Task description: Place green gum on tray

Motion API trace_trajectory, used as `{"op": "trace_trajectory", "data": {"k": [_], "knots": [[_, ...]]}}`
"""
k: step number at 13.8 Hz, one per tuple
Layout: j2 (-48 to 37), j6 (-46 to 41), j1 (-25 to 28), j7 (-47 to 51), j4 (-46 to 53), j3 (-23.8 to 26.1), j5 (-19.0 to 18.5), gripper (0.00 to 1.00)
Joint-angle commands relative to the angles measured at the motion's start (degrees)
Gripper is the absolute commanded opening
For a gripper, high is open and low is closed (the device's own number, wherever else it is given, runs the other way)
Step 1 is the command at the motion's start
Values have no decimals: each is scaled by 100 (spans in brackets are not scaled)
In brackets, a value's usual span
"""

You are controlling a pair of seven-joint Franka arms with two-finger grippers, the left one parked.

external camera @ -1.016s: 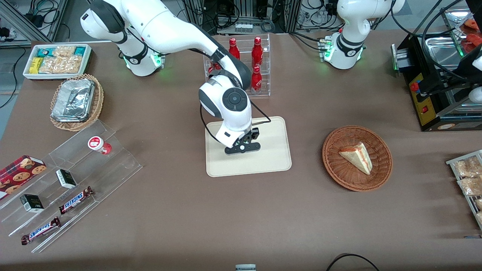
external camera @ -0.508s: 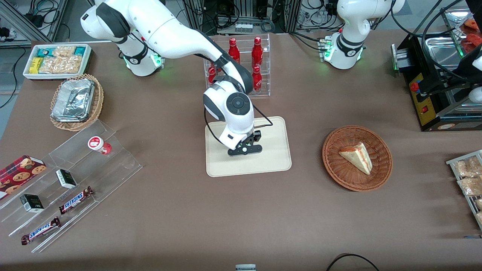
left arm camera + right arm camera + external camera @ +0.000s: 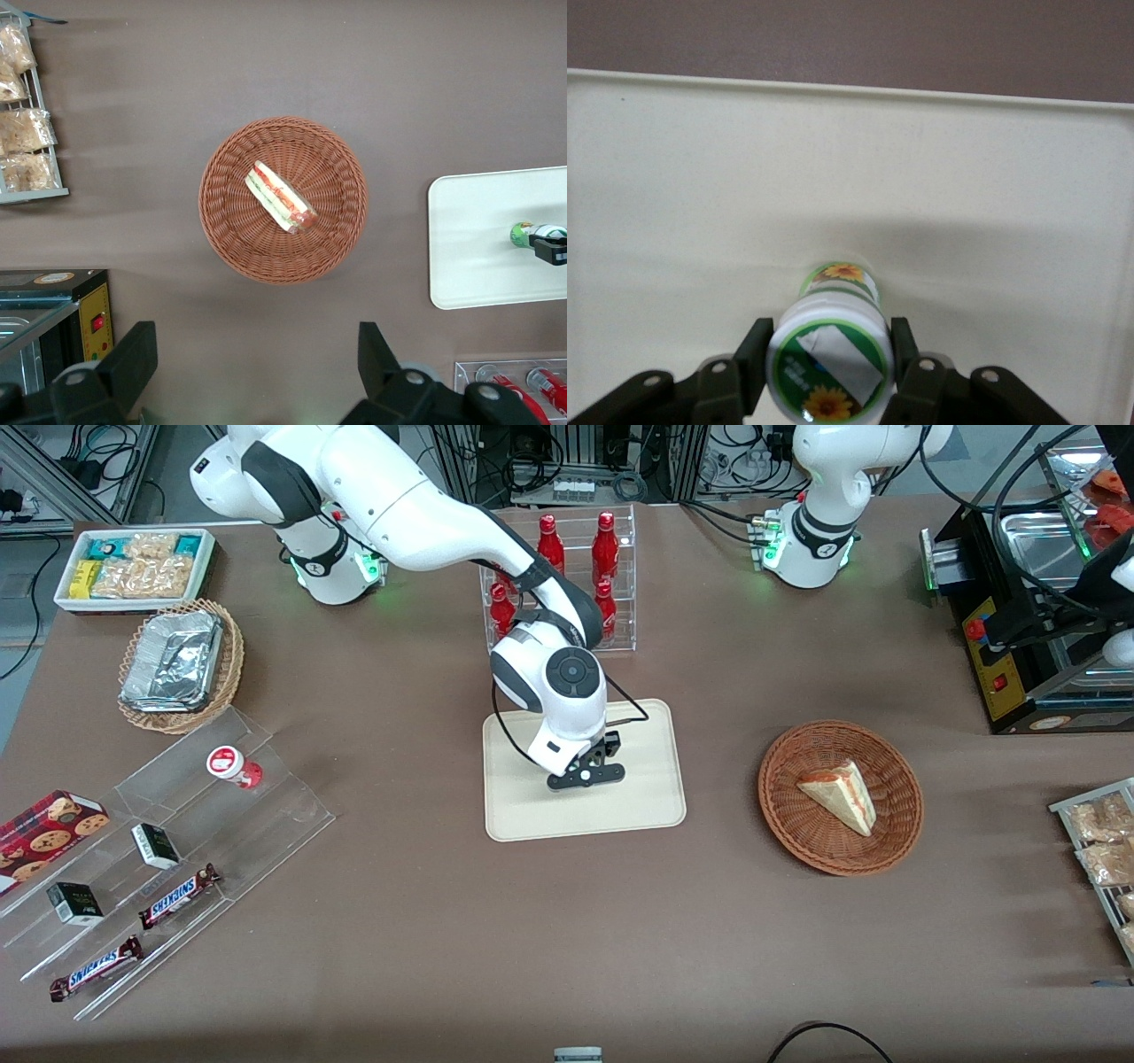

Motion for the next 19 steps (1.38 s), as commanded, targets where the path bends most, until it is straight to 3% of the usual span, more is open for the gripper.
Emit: {"op": "trace_trajectory", "data": {"k": [1,5,11,13,16,19], "knots": [[143,5,22,24,231,-38,-39,100],[-320,-48,-110,120,4,-64,58,100],[-2402,-153,-873,-176,-1770,-29,58,100],[-3097,-547,-1320,-1124,-2167,-20,75,100],[-3784,-1680,-2216,-2406,-2186,-47,496,100],[-4189,-2445,-3200,-2806,-2134,-91,489,100]]}}
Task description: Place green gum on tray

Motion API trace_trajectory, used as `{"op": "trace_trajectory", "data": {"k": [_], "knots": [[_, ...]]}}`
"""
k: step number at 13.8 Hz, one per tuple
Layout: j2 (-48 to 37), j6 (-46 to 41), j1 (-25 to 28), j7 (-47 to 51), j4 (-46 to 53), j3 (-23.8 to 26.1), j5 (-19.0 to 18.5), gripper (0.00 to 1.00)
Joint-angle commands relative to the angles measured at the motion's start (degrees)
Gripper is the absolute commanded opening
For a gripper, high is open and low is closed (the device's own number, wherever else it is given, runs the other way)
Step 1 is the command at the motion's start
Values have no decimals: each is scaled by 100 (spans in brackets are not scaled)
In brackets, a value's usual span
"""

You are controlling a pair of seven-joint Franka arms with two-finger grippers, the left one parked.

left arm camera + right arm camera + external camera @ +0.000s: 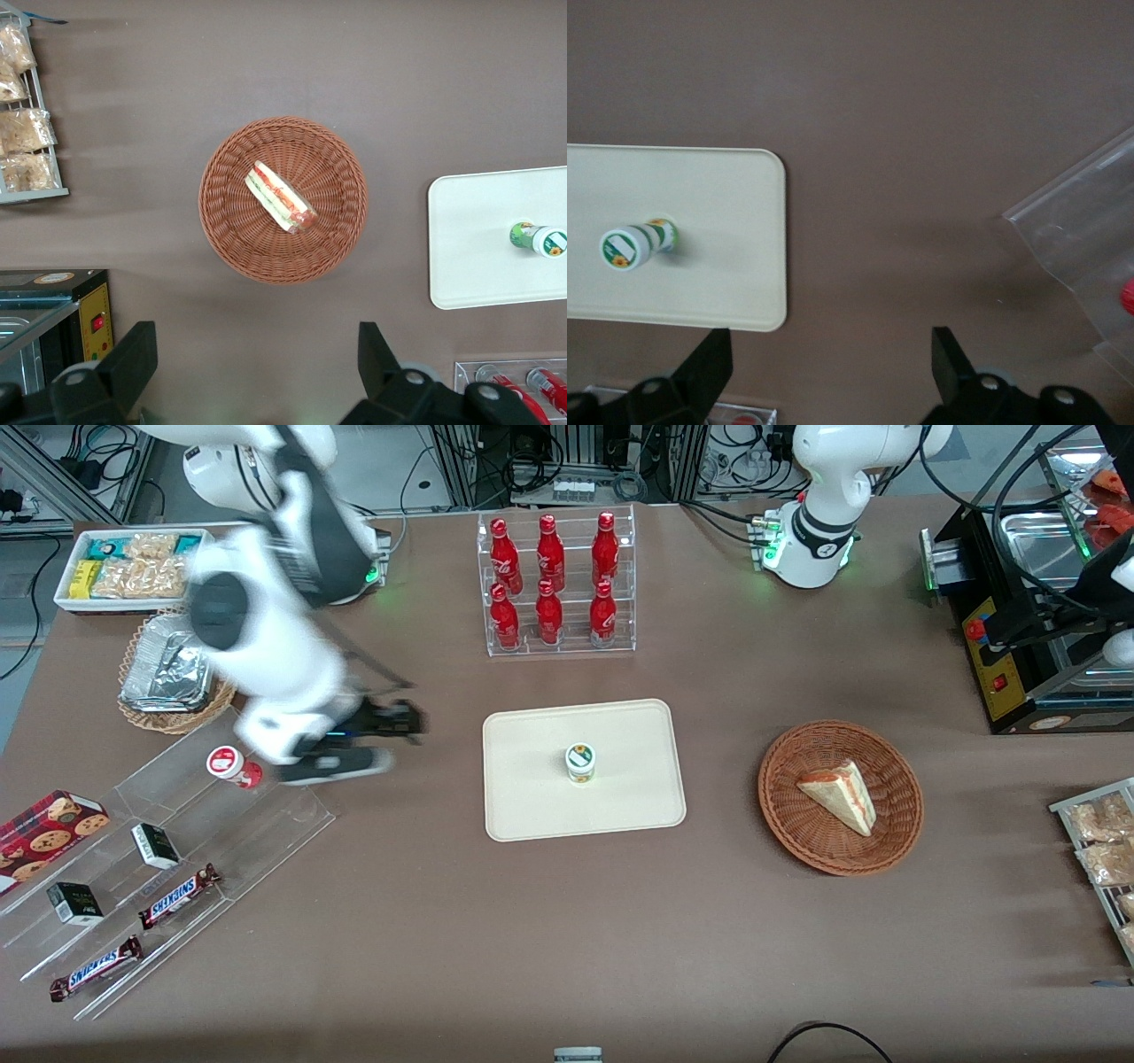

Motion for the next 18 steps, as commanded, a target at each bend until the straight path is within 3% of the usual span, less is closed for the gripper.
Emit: {"op": "trace_trajectory", "data": {"k": [1,4,10,13,18], "knots": [[-359,-598,-647,-356,-115,22,52,100],[-499,-1302,-1017,-454,289,22,-370,100],[-482,-1656,-1711,-533,773,-102,-388,100],[-377,-1656,-1773,-673,967,-101,-572,100],[-368,-1656,-1844,-726,967,-137,-432,100]]}}
